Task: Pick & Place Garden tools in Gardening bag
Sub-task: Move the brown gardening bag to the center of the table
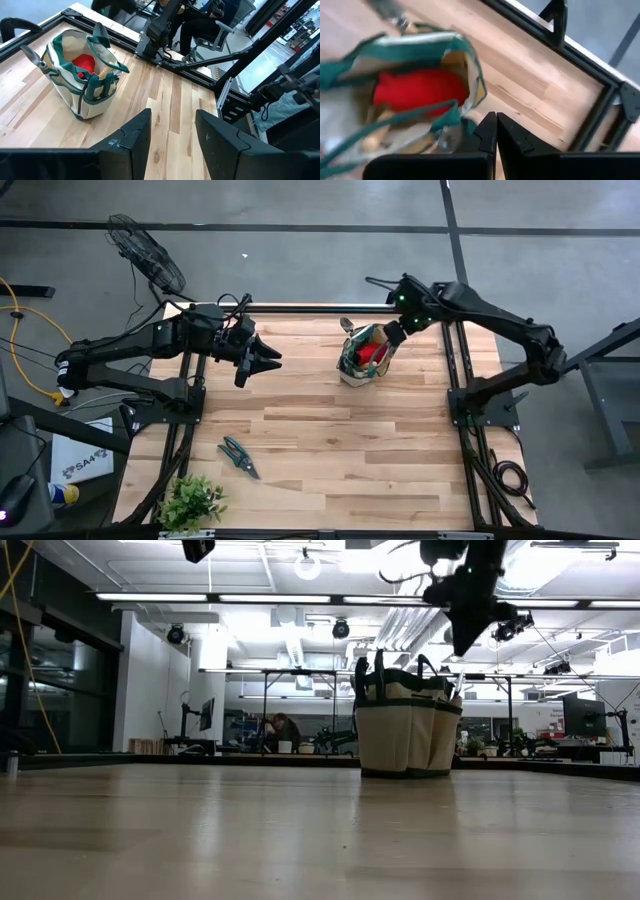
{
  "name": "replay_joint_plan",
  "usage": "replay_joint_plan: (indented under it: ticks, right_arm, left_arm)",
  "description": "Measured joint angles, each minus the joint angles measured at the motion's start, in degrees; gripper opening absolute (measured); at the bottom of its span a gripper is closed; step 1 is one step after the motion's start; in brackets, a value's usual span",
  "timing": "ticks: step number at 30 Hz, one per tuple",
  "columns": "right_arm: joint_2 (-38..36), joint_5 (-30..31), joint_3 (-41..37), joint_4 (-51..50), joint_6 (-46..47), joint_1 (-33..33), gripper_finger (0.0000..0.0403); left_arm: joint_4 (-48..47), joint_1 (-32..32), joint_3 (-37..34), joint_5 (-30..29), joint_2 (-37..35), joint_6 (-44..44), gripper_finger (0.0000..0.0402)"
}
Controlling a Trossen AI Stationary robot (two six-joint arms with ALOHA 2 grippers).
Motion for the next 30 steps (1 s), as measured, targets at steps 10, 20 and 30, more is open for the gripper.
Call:
replay_joint_plan:
  ticks: [10,20,30]
  right_arm:
    - [0.77,-14.6,-6.73,22.12,0.68,-8.45,0.0002]
    - [10.04,-18.91,-6.73,31.45,0.12,-10.92,0.0002]
    - [15.71,-25.04,-6.73,30.81,-0.67,-14.51,0.0002]
  left_arm:
    - [0.02,0.0,0.02,-0.17,0.02,-0.01,0.0152]
    - [0.02,0.0,0.02,-0.14,0.02,-0.34,0.0152]
    - [-0.65,0.0,0.02,0.37,0.04,-0.27,0.0152]
